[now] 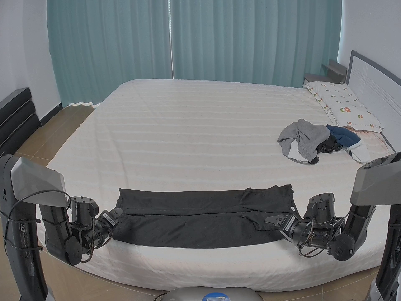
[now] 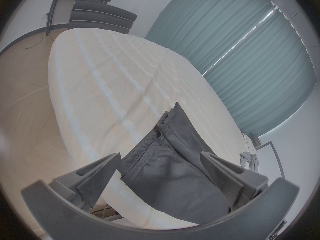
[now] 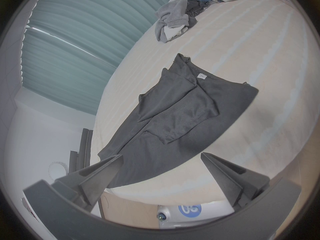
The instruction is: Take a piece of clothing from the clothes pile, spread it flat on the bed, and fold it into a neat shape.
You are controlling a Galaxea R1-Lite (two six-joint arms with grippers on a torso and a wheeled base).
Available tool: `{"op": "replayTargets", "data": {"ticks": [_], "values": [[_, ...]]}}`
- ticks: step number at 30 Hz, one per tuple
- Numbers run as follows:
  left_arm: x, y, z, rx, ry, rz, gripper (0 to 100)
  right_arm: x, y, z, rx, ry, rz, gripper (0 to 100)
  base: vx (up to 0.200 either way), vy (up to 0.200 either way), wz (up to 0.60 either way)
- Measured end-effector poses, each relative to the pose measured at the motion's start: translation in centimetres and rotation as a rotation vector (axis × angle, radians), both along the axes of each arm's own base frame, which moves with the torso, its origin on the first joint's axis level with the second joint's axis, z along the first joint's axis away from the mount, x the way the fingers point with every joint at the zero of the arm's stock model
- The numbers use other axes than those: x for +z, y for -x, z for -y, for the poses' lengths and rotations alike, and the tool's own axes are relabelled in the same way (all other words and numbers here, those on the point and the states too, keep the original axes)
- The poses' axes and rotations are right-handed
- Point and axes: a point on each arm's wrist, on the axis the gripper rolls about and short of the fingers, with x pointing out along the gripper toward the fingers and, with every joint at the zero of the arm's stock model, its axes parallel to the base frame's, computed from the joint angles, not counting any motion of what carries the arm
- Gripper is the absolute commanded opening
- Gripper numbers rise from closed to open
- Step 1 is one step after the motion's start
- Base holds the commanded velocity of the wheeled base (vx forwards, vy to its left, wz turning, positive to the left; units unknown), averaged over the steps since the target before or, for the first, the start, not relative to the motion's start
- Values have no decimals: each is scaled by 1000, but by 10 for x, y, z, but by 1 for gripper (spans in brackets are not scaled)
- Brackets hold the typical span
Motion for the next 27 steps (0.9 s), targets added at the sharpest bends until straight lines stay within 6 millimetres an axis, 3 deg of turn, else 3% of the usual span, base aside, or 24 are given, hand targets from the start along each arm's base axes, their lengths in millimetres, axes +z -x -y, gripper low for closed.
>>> {"op": "replayTargets", "data": {"ticks": [10,27], "values": [[-9,0,0,3,2,-15,100,-21,-28,-3,-58,17,41,100,0,0,0],[-12,1,0,4,0,-26,100,-39,-41,-10,-73,79,21,100,0,0,0]]}}
